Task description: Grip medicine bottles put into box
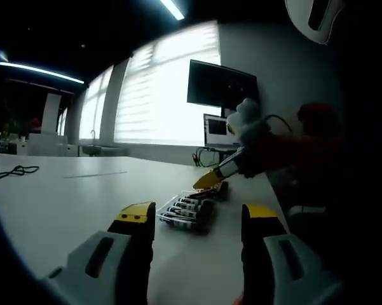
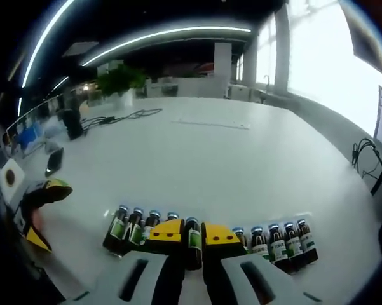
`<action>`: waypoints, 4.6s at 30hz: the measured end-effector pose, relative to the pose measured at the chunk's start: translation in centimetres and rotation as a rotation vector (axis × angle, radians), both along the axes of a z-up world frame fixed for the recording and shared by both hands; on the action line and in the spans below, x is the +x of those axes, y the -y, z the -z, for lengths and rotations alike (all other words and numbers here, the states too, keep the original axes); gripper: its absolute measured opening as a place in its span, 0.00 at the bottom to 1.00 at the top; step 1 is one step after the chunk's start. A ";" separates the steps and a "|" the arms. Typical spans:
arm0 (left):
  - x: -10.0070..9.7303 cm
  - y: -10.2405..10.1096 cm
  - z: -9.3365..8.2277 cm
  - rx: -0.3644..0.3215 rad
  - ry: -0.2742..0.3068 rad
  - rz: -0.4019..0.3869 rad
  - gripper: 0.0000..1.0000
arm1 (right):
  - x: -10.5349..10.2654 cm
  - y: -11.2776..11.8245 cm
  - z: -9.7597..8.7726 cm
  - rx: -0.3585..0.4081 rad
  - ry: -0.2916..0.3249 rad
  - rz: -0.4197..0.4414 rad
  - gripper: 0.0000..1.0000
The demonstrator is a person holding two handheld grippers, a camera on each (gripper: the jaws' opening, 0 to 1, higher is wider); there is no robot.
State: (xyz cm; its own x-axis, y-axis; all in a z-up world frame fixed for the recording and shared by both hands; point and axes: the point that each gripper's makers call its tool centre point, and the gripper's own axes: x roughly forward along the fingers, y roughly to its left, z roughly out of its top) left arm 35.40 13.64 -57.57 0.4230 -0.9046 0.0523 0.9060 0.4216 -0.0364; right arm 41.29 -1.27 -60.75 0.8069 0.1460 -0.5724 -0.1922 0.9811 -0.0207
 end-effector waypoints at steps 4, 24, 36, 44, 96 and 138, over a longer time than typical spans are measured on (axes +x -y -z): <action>0.0 0.0 0.0 0.001 0.000 -0.001 0.47 | -0.4 0.1 0.2 0.019 -0.027 -0.010 0.06; 0.1 -0.2 0.0 -0.003 0.018 -0.010 0.47 | -1.0 -0.3 0.7 -0.014 -0.250 -0.135 0.07; 0.1 -0.4 -0.3 -0.024 0.014 -0.006 0.47 | -1.1 -0.6 1.1 -0.097 -0.318 -0.170 0.01; 0.1 -0.4 -0.4 -0.030 0.014 -0.005 0.47 | -0.8 -0.3 1.2 -0.108 -0.316 -0.163 0.00; 0.1 -0.4 -0.5 -0.034 0.009 -0.003 0.47 | -3.9 0.0 1.3 -0.200 -0.368 -0.233 0.00; 0.1 -0.5 -0.6 -0.045 0.004 -0.003 0.46 | -1.6 0.2 -0.3 -0.226 -0.284 -0.183 0.06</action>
State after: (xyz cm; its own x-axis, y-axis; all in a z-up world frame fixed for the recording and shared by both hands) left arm 35.53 14.10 -56.96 0.4256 -0.8999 0.0949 0.9049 0.4225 -0.0515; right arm 39.68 -1.42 -60.46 0.5847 0.1175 -0.8027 -0.3924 0.9070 -0.1530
